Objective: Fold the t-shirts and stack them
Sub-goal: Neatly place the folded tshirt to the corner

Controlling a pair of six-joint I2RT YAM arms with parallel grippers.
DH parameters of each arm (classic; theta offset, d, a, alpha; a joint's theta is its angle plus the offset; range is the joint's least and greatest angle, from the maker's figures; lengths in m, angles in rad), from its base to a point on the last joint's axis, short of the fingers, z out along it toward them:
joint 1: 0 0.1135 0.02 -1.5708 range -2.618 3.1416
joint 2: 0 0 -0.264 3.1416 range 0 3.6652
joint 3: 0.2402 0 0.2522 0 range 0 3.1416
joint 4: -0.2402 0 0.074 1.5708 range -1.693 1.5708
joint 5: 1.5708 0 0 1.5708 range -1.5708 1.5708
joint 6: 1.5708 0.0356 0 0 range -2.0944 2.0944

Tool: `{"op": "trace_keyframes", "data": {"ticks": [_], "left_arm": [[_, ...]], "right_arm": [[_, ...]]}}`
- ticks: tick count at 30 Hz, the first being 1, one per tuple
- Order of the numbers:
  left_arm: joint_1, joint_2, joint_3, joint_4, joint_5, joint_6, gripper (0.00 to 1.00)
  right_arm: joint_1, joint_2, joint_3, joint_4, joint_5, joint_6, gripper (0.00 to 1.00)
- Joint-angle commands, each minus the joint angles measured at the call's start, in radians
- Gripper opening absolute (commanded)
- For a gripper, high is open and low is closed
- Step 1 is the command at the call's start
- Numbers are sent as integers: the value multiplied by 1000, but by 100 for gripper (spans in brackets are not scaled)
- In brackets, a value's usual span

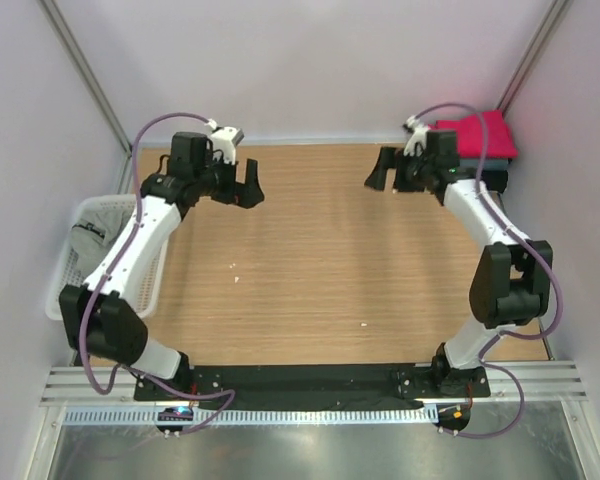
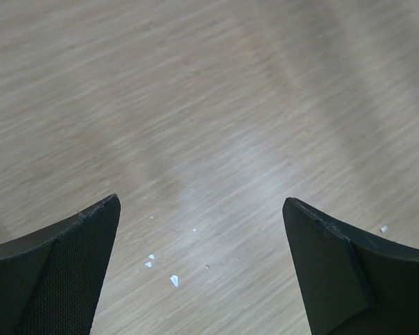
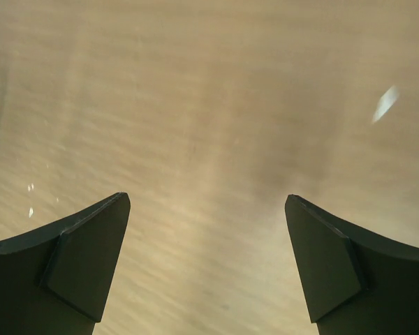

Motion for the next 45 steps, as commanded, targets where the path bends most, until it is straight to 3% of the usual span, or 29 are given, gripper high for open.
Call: {"op": "trace_keyframes", "data": {"ticks": [1,4,8,13,21,26,29,35,45], "left_arm": [[4,-101,-127,134,-204,-34,100],[2,-192,-324,315,-308,-19,100],[2,-267,-552,484,-368,-20,99],[4,-274,-721,786,-350,-28,100],[2,-168,-629,642,-321,-48,99],[2,-264,-648,684,-425,-14,100],[4,-333,-620,612,-417,12,100],[2,-442,-597,451,-322,109,100],[10,-442,-612,434,-347,150,100]], "right_arm": [[103,-104,-149,43,108,137,100],[137,-170,-318,163,281,144,100],[146,-253,-477,271,334,116,100],[146,-212,-464,280,402,110,100],[146,-202,-435,271,536,70,100],[146,-255,-462,312,636,50,100],[148,-269,-458,320,665,35,100],[146,-276,-444,324,678,13,100],[146,-315,-467,326,573,6,100]]}}
